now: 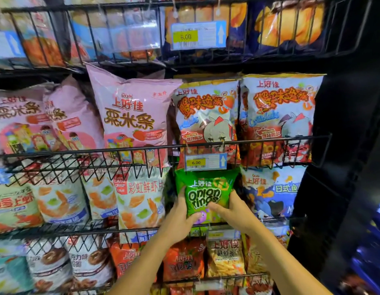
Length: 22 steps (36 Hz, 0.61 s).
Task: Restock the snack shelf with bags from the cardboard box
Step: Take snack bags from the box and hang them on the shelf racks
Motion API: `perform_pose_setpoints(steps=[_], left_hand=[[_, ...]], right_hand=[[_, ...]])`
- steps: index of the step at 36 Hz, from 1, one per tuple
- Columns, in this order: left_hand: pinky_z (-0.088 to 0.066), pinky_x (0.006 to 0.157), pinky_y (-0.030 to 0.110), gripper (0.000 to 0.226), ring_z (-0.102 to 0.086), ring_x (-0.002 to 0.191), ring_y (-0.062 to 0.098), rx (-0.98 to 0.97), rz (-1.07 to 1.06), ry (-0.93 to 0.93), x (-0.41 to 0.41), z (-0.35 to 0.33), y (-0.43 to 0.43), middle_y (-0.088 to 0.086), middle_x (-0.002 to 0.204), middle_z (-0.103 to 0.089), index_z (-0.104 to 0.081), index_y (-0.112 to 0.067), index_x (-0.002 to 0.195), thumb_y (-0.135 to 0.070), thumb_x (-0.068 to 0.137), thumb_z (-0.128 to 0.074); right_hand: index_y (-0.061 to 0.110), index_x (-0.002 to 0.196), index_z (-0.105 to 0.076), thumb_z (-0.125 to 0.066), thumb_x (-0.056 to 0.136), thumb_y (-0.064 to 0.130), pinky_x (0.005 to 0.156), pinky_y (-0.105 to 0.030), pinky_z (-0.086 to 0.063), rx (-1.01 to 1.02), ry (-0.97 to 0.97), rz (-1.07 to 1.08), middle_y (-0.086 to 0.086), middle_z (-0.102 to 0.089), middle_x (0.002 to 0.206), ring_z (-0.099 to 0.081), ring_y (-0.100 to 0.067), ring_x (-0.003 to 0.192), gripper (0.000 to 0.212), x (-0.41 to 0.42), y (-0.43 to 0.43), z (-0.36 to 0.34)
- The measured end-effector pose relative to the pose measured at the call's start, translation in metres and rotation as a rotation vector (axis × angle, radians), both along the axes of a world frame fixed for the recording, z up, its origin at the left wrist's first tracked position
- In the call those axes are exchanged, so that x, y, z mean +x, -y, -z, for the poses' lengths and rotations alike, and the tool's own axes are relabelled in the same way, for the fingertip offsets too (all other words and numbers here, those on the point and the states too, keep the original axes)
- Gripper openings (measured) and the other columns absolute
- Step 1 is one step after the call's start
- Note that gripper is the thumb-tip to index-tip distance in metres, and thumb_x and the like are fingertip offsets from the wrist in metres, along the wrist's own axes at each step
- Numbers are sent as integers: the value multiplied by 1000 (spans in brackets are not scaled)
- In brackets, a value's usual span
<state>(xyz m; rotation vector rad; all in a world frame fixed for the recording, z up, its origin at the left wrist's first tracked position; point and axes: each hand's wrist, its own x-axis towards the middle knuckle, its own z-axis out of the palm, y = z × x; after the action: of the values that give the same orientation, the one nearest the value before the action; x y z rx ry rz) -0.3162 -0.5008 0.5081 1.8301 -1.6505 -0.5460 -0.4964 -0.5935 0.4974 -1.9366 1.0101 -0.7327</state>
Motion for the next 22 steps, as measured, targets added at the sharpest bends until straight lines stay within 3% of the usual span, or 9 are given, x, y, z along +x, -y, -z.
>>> perform_pose_setpoints(steps=[2, 5, 9, 12, 14, 16, 19, 22], left_hand=[[-49, 99, 34, 94, -55, 126, 18, 38, 12, -31, 6, -3, 6, 1, 152, -43, 12, -29, 157, -43, 97, -59], [-49, 95, 36, 87, -59, 116, 20, 81, -3, -85, 13, -7, 13, -1, 138, -56, 3, -32, 156, -43, 96, -60], [-45, 96, 34, 81, -55, 117, 18, 151, -46, -173, 16, -7, 18, -5, 136, -54, -6, -31, 155, -38, 97, -62], [-44, 102, 35, 86, -53, 124, 21, 188, -88, -210, 15, -7, 20, -1, 143, -52, -6, -28, 156, -34, 95, -66], [-42, 99, 31, 93, -49, 131, 24, 221, -118, -232, 15, -8, 20, 2, 149, -47, 2, -23, 158, -32, 95, -66], [-39, 97, 29, 98, -44, 137, 26, 251, -152, -234, 14, -10, 19, 6, 155, -40, 11, -17, 158, -31, 97, -64], [-38, 100, 30, 96, -40, 140, 28, 253, -173, -227, 14, -12, 18, 8, 158, -35, 10, -15, 158, -31, 98, -62], [-39, 97, 29, 88, -43, 137, 28, 276, -171, -218, 13, -13, 16, 9, 155, -38, 1, -13, 158, -32, 98, -61]], right_hand=[[8, 110, -53, -69, 83, 58, 64, -25, -45, 29, -71, 64, 1, -57, 85, -55, -14, 72, 59, 4, 10, -1], [1, 96, -55, -66, 65, 83, 57, -40, -43, 71, -109, 122, -16, -49, 74, -46, -17, 64, 88, 9, 23, 0], [4, 91, -57, -61, 55, 92, 57, -32, -33, 120, -143, 135, -3, -40, 68, -40, -17, 60, 96, 17, 29, 7], [16, 78, -46, -65, 58, 87, 52, -27, -29, 160, -156, 143, 3, -36, 61, -34, -14, 52, 76, 21, 18, 3], [13, 102, -49, -67, 68, 78, 51, -26, -28, 184, -147, 167, 3, -36, 65, -35, -12, 54, 75, 21, 16, 1], [8, 126, -41, -65, 68, 80, 54, -28, -33, 172, -146, 174, -1, -42, 73, -41, -14, 62, 95, 20, 16, -1], [4, 132, -43, -63, 65, 83, 59, -31, -33, 159, -158, 161, -4, -40, 76, -42, -15, 66, 106, 20, 16, -1], [3, 146, -31, -62, 73, 76, 58, -29, -33, 150, -168, 139, -3, -42, 76, -45, -15, 67, 108, 18, 13, -2]])
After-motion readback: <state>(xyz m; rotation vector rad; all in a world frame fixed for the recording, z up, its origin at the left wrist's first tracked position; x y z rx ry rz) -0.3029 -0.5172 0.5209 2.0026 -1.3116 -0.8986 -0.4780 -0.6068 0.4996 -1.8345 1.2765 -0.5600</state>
